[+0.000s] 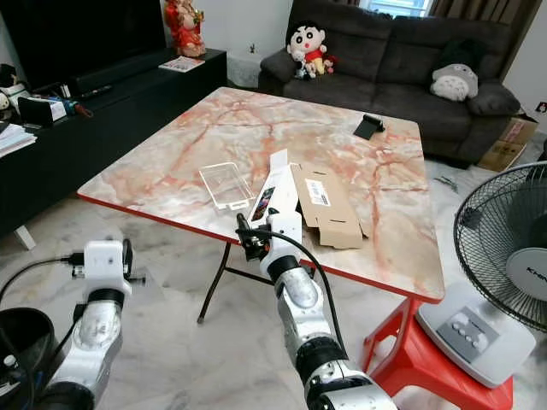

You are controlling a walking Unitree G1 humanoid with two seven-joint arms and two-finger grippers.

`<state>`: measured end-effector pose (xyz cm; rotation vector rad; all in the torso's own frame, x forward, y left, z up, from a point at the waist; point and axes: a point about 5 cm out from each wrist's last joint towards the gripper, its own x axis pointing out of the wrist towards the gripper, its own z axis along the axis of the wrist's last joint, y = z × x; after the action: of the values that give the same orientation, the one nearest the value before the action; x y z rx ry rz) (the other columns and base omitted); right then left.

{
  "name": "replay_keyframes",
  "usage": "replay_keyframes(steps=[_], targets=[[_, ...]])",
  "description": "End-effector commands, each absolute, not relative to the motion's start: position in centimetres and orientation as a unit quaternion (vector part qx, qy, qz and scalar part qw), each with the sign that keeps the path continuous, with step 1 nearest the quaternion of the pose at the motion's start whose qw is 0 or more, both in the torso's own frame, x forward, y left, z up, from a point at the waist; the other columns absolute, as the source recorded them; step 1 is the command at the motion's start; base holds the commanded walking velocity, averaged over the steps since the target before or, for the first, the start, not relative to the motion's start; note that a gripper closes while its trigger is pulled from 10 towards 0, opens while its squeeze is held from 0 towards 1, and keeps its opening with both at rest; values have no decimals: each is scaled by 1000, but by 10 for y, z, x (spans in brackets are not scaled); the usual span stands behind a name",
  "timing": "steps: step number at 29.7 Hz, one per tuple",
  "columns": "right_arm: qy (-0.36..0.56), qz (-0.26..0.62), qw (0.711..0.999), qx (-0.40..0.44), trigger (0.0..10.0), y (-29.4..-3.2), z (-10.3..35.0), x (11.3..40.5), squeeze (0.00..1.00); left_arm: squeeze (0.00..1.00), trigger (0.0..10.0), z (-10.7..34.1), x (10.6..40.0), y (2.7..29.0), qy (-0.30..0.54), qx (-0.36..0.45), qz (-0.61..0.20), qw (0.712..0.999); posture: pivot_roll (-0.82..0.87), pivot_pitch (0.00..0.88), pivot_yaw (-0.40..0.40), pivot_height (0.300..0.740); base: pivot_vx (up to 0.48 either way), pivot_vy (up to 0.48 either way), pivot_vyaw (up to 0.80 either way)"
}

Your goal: Picking trash to rubbish bin

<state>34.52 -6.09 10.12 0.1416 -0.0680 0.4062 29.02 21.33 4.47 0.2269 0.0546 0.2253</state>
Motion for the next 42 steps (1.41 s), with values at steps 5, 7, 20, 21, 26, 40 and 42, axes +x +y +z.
replay_keyframes(steps=[5, 7, 20, 21, 26, 40, 42], targets=[[-30, 206, 975, 72, 10000, -56, 102, 345, 0, 0, 10000, -3, 254, 228, 152, 111, 115, 975, 53, 0, -79, 740, 0, 0, 0], [-30, 207, 975, 72, 10000, -56, 102, 345, 0, 0, 10000, -5, 252, 230, 154, 108, 119, 975, 47, 0, -80, 740, 0, 0, 0], [-34, 208, 975, 70, 10000, -57, 103, 345, 0, 0, 10000, 75, 296, 205, -71, 107, 106, 986, 50, 0, -87, 740, 0, 0, 0], [-35, 208, 975, 69, 10000, -57, 103, 345, 0, 0, 10000, 80, 299, 204, -82, 106, 106, 985, 50, 0, -87, 740, 0, 0, 0], [-37, 203, 976, 67, 10000, -58, 105, 347, 0, 0, 10000, 97, 305, 204, -118, 102, 111, 981, 51, 0, -85, 740, 0, 0, 0], [-44, 213, 974, 66, 10000, -55, 107, 346, 0, 0, 10000, 102, 304, 207, -115, 105, 135, 979, 53, 0, -85, 740, 140, 0, 272], [-42, 213, 974, 66, 10000, -55, 107, 346, 0, 0, 10000, 102, 304, 208, -114, 105, 137, 978, 53, 0, -85, 740, 450, 0, 0]])
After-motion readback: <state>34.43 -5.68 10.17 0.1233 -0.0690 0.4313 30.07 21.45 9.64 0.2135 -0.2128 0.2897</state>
